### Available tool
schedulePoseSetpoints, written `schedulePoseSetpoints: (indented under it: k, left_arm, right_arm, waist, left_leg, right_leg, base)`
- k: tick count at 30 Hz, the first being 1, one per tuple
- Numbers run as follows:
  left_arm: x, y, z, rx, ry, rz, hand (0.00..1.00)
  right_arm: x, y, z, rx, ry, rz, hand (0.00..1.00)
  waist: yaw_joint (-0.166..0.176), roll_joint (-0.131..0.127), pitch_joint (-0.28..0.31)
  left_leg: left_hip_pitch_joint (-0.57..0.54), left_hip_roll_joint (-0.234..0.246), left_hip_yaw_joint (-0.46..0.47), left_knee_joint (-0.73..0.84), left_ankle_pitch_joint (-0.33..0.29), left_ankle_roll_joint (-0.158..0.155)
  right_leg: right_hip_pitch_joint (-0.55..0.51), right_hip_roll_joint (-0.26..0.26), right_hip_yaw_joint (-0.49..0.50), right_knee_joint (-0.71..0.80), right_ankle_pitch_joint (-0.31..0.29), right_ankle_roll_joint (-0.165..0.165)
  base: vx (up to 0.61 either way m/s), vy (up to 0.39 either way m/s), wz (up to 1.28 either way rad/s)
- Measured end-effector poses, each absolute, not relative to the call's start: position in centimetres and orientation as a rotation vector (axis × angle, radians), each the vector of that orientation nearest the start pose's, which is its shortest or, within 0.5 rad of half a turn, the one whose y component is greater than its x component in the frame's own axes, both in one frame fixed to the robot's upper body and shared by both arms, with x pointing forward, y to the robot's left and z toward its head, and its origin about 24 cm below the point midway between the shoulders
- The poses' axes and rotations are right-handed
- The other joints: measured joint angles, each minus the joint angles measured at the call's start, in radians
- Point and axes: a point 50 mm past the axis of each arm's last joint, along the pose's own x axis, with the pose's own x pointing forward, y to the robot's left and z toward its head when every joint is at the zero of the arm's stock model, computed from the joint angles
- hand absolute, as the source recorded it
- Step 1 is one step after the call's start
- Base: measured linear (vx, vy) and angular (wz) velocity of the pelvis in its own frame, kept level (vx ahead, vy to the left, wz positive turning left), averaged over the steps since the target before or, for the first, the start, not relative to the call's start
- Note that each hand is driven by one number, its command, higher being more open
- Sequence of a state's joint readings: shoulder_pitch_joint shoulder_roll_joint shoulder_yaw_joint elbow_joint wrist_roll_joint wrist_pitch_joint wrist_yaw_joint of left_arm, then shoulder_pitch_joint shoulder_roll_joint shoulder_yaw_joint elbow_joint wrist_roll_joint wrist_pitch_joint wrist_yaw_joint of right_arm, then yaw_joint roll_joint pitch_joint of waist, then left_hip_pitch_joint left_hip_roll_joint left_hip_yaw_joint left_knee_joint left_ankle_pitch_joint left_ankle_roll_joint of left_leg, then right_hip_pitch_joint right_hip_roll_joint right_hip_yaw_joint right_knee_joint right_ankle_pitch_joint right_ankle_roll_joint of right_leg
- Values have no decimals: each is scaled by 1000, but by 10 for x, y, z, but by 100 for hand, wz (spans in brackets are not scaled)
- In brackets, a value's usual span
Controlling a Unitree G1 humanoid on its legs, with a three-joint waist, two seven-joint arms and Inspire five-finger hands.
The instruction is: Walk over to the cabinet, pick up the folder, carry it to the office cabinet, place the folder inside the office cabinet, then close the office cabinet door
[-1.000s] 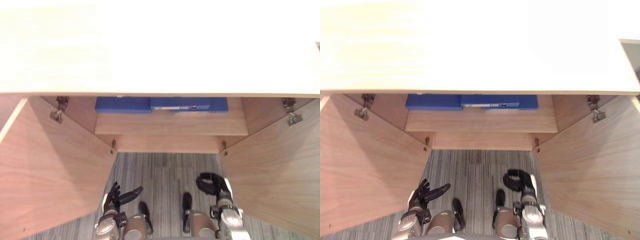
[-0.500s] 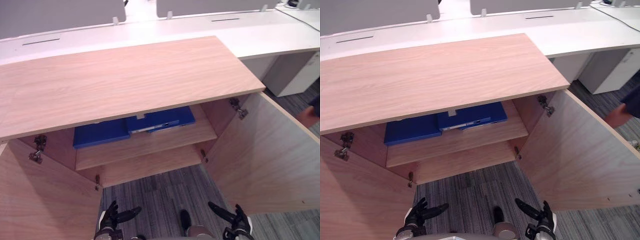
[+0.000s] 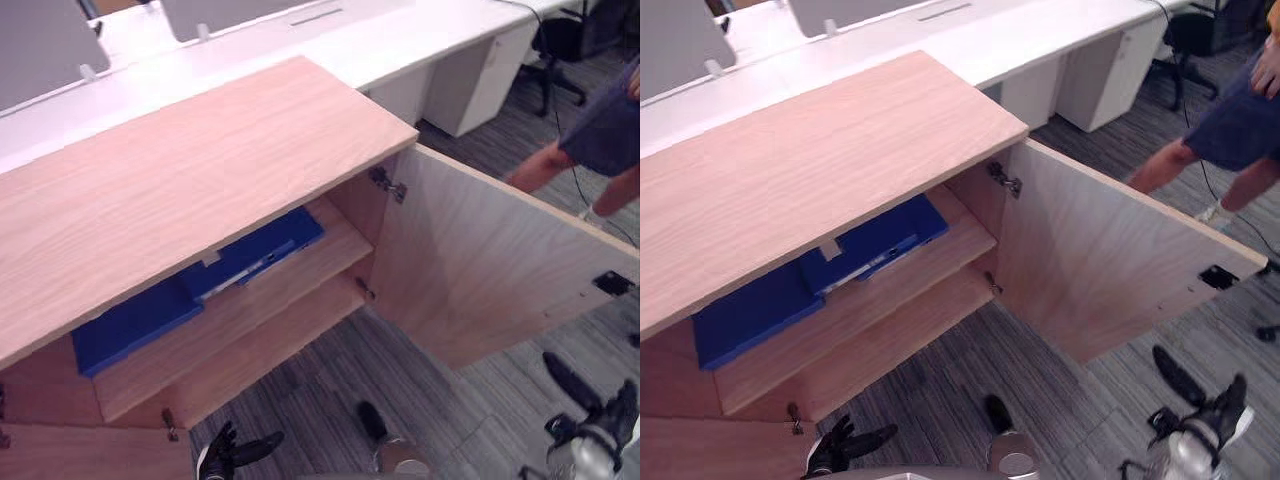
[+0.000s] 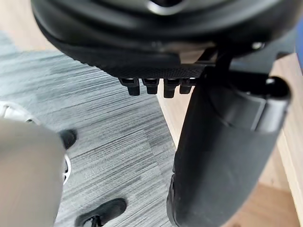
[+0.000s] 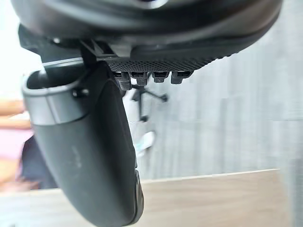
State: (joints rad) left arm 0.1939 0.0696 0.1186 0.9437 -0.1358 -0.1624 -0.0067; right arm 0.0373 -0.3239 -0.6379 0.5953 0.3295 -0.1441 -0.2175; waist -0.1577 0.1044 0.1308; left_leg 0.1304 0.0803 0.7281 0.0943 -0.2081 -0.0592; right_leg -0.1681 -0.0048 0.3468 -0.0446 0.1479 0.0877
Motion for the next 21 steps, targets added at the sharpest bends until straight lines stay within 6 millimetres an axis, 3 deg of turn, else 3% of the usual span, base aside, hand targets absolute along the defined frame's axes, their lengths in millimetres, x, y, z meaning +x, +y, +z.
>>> schedulePoseSetpoints:
  k: [5,8,16,21]
  left_arm:
    - [92,200,-150,-67,919,206,100]
    - [96,199,-149,-57,908,183,100]
    - [99,197,-149,-50,901,162,100]
    - [101,197,-148,-36,896,155,100]
  right_arm:
    - [222,-385,28,-82,161,-762,100]
    - [245,-379,42,-138,143,-684,100]
    - [254,-370,51,-306,158,-568,100]
    - [229,-348,60,-394,75,-454,100]
  waist:
    - [-2,36,51]
    - [0,37,70]
    - [-11,34,76]
    - [-24,15,96]
  left_leg:
    - [-15,-6,-1,11,-11,-2]
    - [-19,-2,-1,15,-11,-2]
    - [-17,19,5,19,-21,-15]
    - [-17,28,13,37,-27,-15]
  right_leg:
    - [-30,7,40,0,9,14]
    - [-31,9,41,-8,12,15]
    - [-44,34,73,-8,24,12]
    - [-42,49,93,-15,40,9]
  base:
    - [6,-33,-23]
    - [-17,-73,-4]
    - [26,-71,-17]
    - [0,-75,-12]
